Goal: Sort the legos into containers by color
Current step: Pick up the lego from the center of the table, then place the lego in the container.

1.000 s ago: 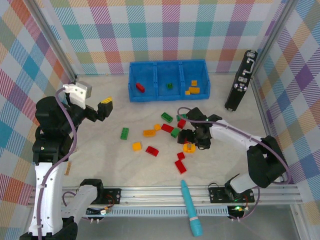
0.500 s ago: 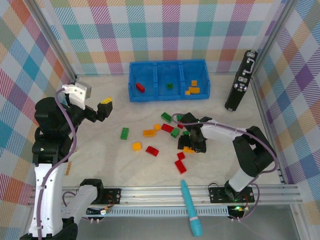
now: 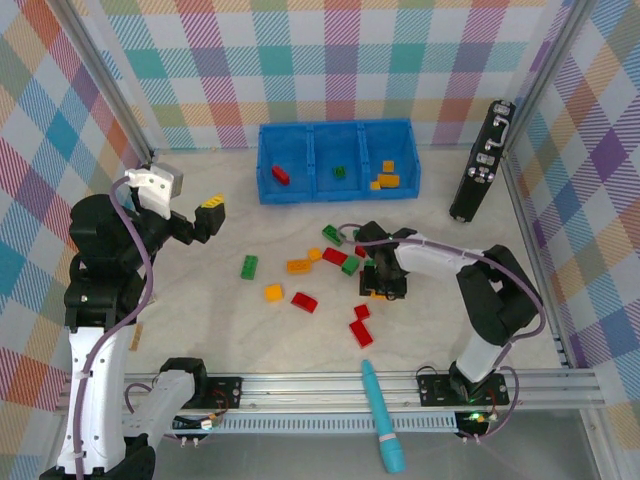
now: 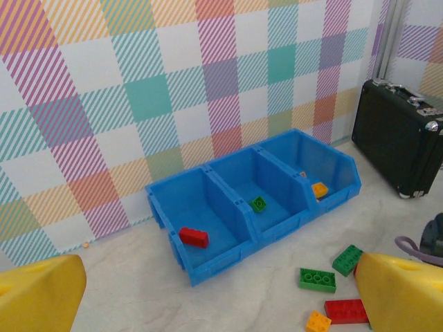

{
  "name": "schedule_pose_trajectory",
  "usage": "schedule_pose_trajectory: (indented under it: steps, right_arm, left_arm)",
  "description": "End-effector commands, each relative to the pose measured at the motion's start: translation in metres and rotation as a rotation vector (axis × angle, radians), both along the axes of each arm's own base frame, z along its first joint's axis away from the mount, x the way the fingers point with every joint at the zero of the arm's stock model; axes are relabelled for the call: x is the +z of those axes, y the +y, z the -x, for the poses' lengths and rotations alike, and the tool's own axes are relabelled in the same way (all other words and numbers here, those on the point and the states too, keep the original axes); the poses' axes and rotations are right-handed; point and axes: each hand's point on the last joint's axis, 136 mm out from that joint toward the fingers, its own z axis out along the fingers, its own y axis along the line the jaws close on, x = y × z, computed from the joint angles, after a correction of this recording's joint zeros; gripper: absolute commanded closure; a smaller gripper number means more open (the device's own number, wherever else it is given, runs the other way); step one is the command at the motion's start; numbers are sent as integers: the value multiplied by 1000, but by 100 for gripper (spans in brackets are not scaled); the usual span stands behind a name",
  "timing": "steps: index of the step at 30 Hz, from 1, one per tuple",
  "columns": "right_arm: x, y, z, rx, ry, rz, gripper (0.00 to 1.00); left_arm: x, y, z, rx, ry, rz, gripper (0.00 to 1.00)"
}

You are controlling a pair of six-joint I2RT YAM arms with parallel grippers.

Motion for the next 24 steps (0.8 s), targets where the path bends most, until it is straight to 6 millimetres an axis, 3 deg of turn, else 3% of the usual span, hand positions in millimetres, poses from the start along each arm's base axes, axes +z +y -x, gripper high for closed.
schedule_pose_trajectory:
  steps: [1,6,9,16,20,24]
  right_arm:
    - [18,0,-12,52,-35,28,49]
    - [64,-6,-39,76,-143,25,51]
    - [95,-15,-73,85,-241,30,51]
    - [154,-38,-196,14,-546,10,51]
    - [163,-47,-266,-75,-670,-29,51]
    - [157,-41,-314,-60,-703,-48,51]
  left_arm:
    - [11,2,5,2,-34,1,0]
    - [11,4,7,15,-39,-7,0]
    - [11,3,7,12,-41,-8,0]
    - [10,4,7,17,-40,-11,0]
    - [9,3,7,6,-32,-17,0]
    - [9,5,8,21,-37,-23,0]
